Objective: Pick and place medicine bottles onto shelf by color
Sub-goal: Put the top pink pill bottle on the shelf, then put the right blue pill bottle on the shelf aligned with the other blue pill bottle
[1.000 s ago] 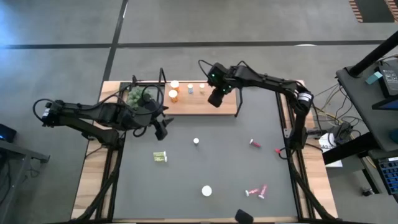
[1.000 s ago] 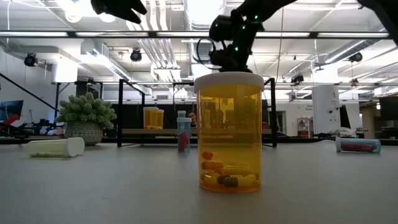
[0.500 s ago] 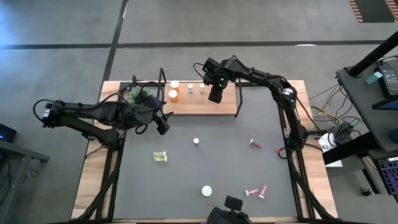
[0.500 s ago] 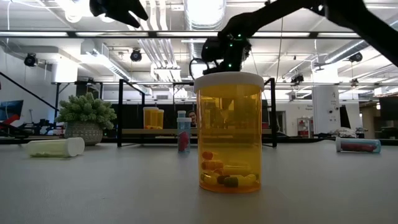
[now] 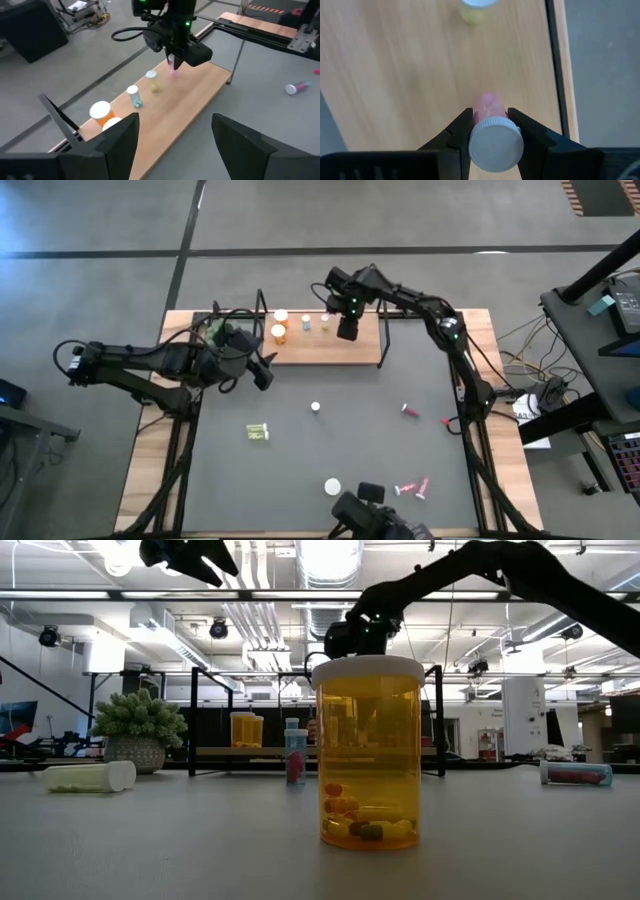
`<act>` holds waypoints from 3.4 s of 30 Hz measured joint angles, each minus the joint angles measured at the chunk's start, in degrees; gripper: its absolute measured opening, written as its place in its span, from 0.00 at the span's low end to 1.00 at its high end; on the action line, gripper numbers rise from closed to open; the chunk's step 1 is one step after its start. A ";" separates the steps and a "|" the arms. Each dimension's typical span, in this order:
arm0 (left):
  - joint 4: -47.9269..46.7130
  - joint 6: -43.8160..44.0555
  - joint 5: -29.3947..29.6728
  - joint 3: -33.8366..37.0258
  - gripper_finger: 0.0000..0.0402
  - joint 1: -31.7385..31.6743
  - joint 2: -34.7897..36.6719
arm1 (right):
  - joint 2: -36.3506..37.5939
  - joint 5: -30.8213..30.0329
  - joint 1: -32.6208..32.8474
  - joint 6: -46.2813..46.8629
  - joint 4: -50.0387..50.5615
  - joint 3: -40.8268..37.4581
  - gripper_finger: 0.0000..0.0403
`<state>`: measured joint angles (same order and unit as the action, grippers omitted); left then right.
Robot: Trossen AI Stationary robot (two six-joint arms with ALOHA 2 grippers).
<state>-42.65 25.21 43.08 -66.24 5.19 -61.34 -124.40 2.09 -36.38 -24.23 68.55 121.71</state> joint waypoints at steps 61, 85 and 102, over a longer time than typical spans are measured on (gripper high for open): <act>0.00 -0.07 1.96 0.07 0.58 -0.35 -0.78 | -0.24 2.89 -0.68 -6.63 -6.29 -2.43 0.26; 0.17 0.07 1.98 0.07 0.58 -0.35 -0.81 | -0.11 2.36 -0.77 -2.33 -5.45 0.01 0.49; -0.70 -0.52 -0.99 0.07 0.58 -0.35 0.24 | 0.74 2.90 0.40 5.78 12.05 13.16 0.49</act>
<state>-43.35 24.69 42.09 -66.17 4.84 -61.10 -123.66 4.98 -35.98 -18.45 80.59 134.87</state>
